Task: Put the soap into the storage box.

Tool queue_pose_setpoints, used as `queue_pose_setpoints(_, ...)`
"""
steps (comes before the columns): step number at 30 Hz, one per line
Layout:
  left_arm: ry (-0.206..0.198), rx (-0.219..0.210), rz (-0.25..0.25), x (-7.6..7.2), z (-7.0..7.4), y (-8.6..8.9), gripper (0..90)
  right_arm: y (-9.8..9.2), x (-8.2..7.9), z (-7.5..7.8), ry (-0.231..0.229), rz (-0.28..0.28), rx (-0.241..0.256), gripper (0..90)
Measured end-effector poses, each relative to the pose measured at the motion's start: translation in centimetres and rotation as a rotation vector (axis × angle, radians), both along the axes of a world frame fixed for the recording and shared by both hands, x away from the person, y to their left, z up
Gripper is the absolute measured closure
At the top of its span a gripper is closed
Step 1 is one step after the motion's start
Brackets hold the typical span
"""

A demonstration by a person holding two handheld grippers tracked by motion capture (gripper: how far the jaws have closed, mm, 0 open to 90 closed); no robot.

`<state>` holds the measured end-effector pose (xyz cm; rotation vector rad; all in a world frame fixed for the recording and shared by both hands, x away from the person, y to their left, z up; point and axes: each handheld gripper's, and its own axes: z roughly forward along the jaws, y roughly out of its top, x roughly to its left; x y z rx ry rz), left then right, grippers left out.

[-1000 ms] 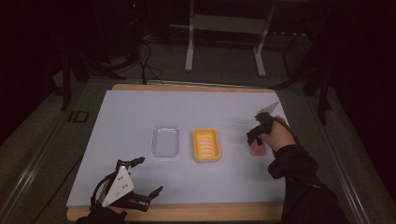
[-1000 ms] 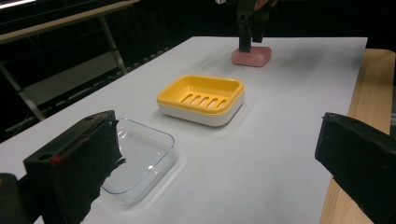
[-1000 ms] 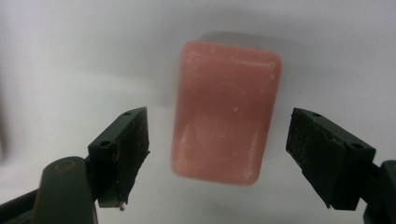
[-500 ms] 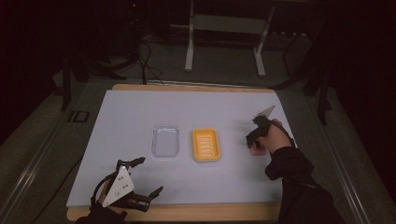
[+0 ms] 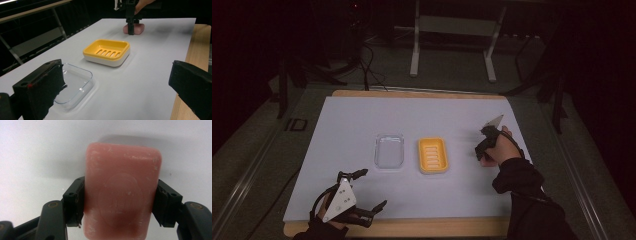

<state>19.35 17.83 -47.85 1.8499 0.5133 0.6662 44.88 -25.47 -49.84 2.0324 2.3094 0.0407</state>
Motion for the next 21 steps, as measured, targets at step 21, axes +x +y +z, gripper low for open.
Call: queue_pose_setpoints(21,-0.002,0.002,0.005,0.0,0.0,0.0,0.6,-0.6,-0.7,5.5,-0.008,-0.171,0.007,37.6)
